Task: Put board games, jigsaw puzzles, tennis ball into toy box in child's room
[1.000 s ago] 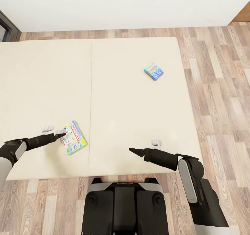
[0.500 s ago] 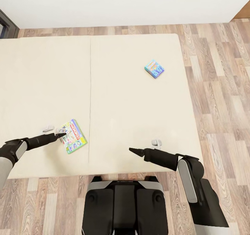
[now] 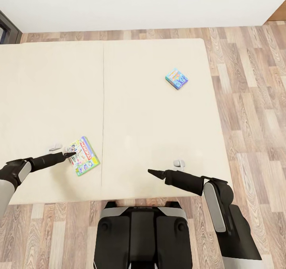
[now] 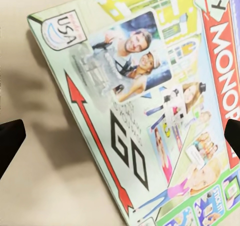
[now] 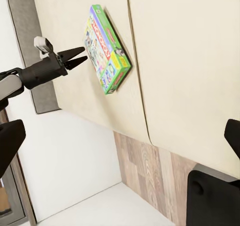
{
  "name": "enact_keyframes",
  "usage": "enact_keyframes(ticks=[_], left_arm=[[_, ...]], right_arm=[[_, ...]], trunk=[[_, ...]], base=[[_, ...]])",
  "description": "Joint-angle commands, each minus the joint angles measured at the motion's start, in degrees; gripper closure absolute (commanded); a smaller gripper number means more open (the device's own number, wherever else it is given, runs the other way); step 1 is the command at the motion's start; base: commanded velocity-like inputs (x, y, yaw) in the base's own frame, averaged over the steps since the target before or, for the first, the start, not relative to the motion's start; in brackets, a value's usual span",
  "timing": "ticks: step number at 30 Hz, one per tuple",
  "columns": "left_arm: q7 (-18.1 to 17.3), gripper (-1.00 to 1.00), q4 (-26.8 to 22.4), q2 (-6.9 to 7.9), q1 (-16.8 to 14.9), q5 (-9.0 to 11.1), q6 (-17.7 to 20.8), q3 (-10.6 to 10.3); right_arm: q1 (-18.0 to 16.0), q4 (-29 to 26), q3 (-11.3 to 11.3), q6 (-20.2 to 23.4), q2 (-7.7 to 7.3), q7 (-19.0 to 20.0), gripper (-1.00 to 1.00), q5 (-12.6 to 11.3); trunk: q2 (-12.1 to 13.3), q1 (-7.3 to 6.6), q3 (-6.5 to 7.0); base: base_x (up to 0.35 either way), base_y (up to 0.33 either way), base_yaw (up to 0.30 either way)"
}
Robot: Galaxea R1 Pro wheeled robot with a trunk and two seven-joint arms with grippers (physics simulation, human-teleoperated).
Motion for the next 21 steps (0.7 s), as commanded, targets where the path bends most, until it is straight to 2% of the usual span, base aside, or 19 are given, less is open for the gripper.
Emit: enact_keyframes(ticks=[1,21], left_arm=[[-0.2,-1.0,0.0,0.0,0.0,0.0,0.5,0.3],[-0.3,-1.0,0.0,-0.07,0.0,0.1,0.4,0.2]], right_arm=[[0.0,0.0,-0.2,0.3,0.06,0.4,-1.0,0.3],[0.0,0.0,-0.2,0.5,0.06,1.0,-1.0,0.1]], trunk=[[-0.1,0.03,-0.06],[-0.1,0.03,-0.06]], base=[[0.0,0.0,0.0],[0.0,0.0,0.0]])
